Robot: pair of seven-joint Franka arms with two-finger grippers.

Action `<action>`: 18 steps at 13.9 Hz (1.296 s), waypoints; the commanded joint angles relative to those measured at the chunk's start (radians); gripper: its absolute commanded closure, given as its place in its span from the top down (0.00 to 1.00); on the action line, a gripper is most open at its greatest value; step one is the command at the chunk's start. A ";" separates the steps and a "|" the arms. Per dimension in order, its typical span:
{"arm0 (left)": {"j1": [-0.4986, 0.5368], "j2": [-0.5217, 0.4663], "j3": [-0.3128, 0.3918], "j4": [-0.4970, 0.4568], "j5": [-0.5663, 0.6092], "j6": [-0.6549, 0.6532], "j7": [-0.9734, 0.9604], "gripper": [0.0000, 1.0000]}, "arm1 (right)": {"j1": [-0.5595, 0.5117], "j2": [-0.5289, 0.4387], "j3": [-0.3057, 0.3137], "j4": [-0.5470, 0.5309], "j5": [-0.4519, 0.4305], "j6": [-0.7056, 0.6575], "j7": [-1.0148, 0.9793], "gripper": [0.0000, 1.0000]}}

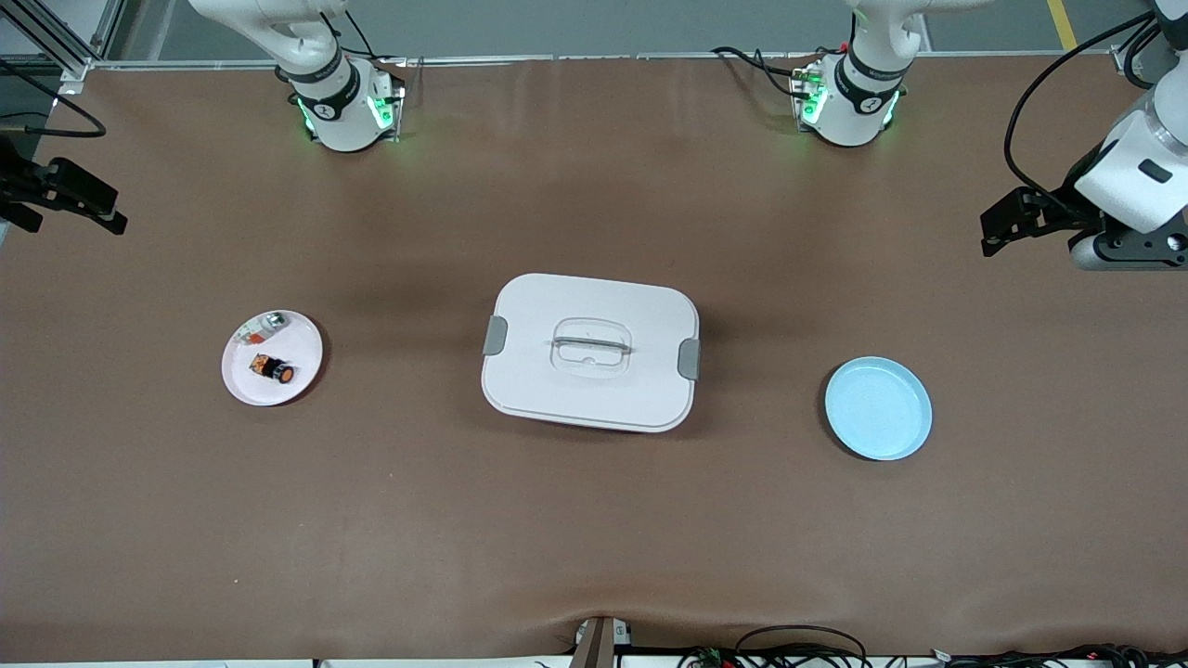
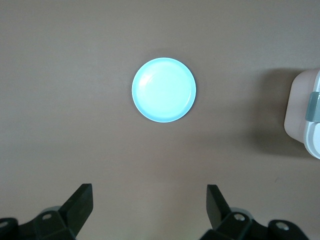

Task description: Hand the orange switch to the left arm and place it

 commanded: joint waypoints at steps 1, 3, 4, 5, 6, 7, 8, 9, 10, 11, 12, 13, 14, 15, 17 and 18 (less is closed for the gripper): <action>-0.001 0.007 -0.013 0.014 0.024 -0.010 -0.001 1.00 | -0.003 0.012 0.002 0.028 0.014 -0.013 -0.007 1.00; 0.000 0.007 -0.014 0.014 0.024 -0.010 -0.001 1.00 | -0.005 0.012 0.002 0.028 0.014 -0.013 -0.007 1.00; 0.000 0.007 -0.014 0.016 0.024 -0.009 -0.001 1.00 | -0.003 0.012 0.002 0.028 0.014 -0.013 -0.008 1.00; 0.000 0.007 -0.014 0.016 0.024 -0.009 -0.001 1.00 | -0.003 0.012 0.002 0.028 0.014 -0.013 -0.008 1.00; 0.000 0.009 -0.014 0.016 0.024 -0.009 0.002 1.00 | -0.003 0.012 0.002 0.028 0.014 -0.013 -0.008 1.00; 0.000 0.009 -0.014 0.017 0.024 -0.009 0.002 1.00 | -0.003 0.012 0.002 0.028 0.014 -0.013 -0.007 1.00; 0.002 0.010 -0.013 0.026 0.024 -0.009 0.003 1.00 | -0.002 0.012 0.002 0.028 0.014 -0.013 -0.008 1.00; 0.003 0.016 -0.013 0.028 0.024 -0.009 0.003 1.00 | -0.002 0.012 0.002 0.028 0.014 -0.013 -0.008 1.00; 0.005 0.021 -0.013 0.036 0.024 -0.009 0.005 1.00 | -0.002 0.012 0.002 0.028 0.014 -0.014 -0.008 1.00; 0.006 0.024 -0.013 0.043 0.024 -0.012 0.005 1.00 | 0.000 0.012 0.004 0.028 0.014 -0.014 -0.007 1.00; 0.010 0.032 -0.013 0.043 0.022 -0.012 0.003 1.00 | 0.001 0.015 0.004 0.028 0.014 -0.014 -0.008 1.00; 0.011 0.033 -0.013 0.043 0.022 -0.013 0.003 1.00 | 0.001 0.015 0.004 0.028 0.014 -0.014 -0.010 1.00; 0.010 0.032 -0.013 0.042 0.022 -0.013 0.002 1.00 | 0.001 0.017 0.004 0.028 0.014 -0.013 -0.008 1.00; 0.010 0.032 -0.013 0.042 0.022 -0.029 0.000 1.00 | 0.001 0.017 0.004 0.028 0.014 -0.010 -0.008 1.00; 0.010 0.032 -0.013 0.039 0.022 -0.043 0.002 1.00 | 0.004 0.031 0.008 0.029 0.012 -0.008 -0.011 1.00; 0.008 0.032 -0.013 0.036 0.022 -0.043 0.002 1.00 | 0.007 0.031 0.008 0.031 0.016 -0.008 -0.010 1.00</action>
